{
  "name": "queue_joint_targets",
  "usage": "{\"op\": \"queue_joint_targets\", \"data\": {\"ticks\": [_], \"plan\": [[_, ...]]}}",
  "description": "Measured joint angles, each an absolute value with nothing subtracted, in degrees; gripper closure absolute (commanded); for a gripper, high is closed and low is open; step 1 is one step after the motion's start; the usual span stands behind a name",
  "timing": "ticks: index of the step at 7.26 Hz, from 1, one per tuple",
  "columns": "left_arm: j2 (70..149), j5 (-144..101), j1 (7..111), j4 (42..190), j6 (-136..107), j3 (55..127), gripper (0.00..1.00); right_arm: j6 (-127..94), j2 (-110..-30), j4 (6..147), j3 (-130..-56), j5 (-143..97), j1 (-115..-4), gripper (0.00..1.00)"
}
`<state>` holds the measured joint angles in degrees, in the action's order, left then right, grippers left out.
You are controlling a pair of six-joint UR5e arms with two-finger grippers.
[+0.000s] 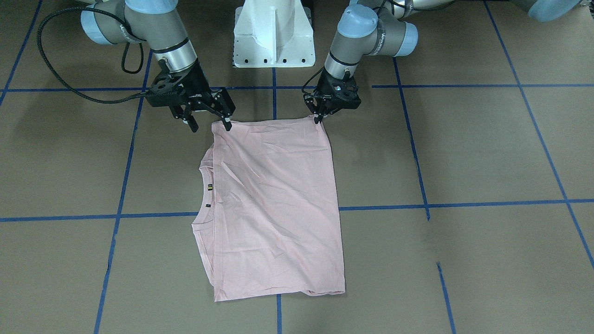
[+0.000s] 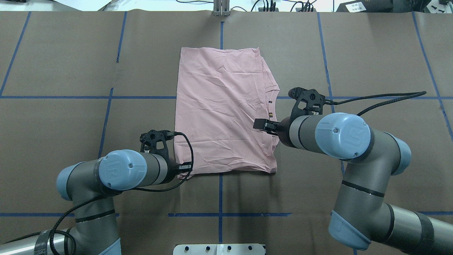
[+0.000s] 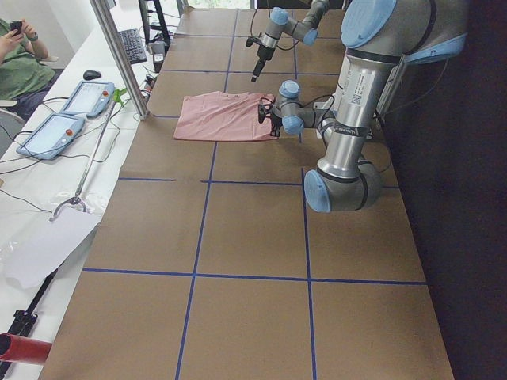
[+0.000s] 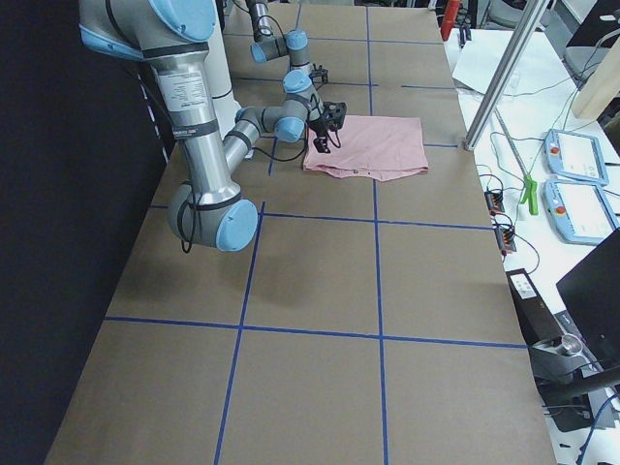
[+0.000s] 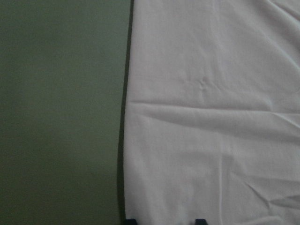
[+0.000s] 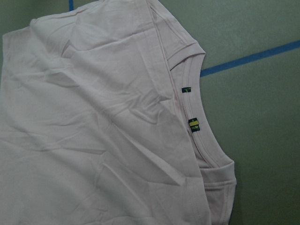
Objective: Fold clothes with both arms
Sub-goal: 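Grasp the shirt's near edge with both grippers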
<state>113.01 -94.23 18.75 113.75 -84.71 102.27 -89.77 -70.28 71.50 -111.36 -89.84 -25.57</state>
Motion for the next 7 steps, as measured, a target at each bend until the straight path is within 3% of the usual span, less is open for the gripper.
{"op": "queue_joint_targets", "data": {"ticks": [4, 7], "plan": [[113.2, -94.1, 18.8, 113.9, -84.7, 102.3, 1.0, -105.6, -65.2, 87.3, -110.1, -84.0, -17.0, 0.23], [113.7, -94.0, 18.8, 114.0, -84.7, 102.3, 1.0, -108.1, -62.3, 89.2, -104.1, -83.8, -15.6, 0.25]]}}
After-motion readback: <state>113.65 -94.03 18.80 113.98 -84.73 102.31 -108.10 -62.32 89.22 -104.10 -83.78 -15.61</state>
